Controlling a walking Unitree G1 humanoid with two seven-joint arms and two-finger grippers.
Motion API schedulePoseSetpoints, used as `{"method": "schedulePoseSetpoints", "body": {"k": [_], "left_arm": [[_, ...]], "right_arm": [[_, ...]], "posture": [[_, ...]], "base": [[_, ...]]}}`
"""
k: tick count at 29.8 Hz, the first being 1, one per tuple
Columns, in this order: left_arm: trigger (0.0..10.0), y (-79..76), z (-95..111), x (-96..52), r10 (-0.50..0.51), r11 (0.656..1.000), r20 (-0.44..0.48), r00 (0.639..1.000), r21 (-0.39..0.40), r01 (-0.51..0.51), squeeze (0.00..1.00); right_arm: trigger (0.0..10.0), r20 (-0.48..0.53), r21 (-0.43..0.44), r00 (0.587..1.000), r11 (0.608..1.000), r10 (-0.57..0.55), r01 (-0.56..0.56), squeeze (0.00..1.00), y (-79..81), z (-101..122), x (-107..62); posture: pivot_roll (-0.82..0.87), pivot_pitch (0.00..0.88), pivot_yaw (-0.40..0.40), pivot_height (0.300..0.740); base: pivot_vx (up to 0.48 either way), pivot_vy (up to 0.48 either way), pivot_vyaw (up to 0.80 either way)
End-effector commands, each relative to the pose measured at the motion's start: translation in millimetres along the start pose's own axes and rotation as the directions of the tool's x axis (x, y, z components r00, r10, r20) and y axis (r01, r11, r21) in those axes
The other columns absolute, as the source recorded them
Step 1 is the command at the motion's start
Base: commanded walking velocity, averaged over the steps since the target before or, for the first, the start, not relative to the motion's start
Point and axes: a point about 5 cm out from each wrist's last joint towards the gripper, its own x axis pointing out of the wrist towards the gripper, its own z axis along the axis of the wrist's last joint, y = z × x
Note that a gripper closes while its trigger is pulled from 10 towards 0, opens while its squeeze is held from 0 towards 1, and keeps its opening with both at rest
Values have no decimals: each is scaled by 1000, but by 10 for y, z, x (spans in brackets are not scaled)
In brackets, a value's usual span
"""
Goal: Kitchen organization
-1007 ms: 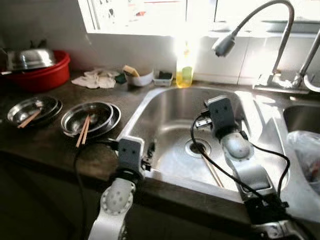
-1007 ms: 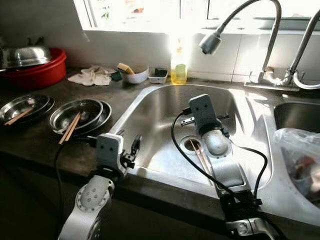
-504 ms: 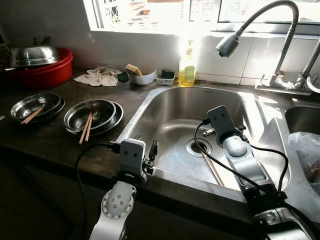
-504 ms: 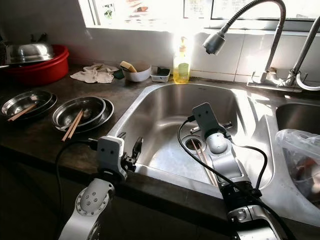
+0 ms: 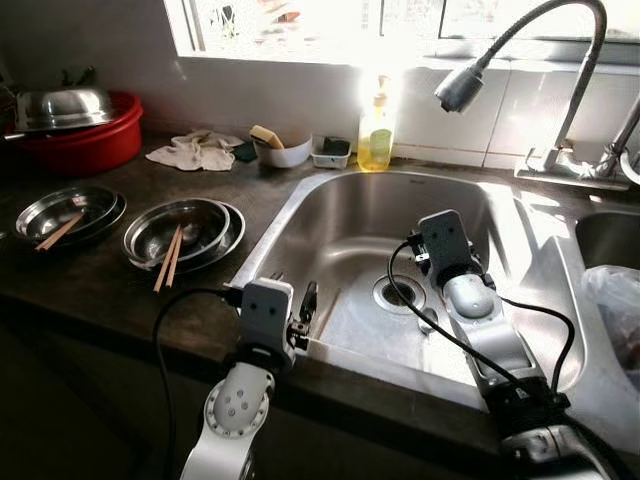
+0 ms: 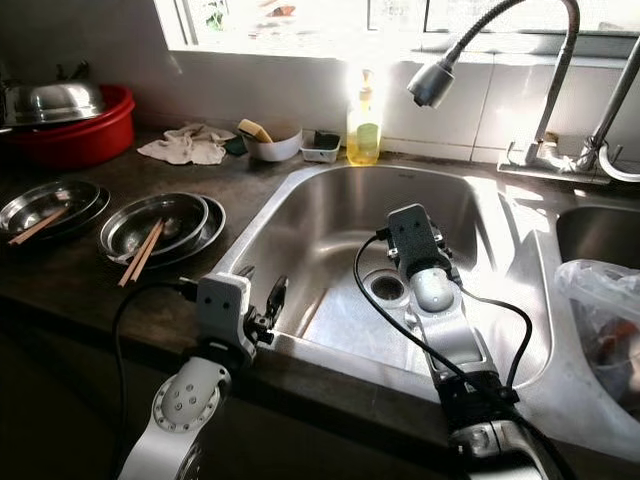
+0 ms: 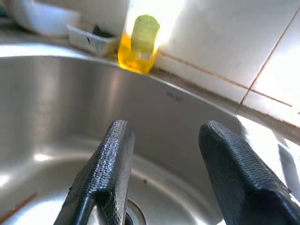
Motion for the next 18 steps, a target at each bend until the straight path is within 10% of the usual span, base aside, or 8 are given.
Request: {"method": "schedulePoseSetpoints", "body": {"k": [1, 18], "left_arm": [[10000, 16, 12, 12, 5, 1000, 4, 1000, 9, -5, 0], [10000, -91, -26, -81, -75, 996, -5, 997, 45, 76, 0]], "right_arm": [[10000, 84, 43, 996, 999, -1, -2, 0, 14, 147, -66], [10000, 246, 271, 968, 955, 54, -122, 0, 165, 314, -778]], "posture": [[35, 20, 15, 740], [23, 14, 18, 740]], "base": [[0, 0, 0], [0, 0, 0]]}}
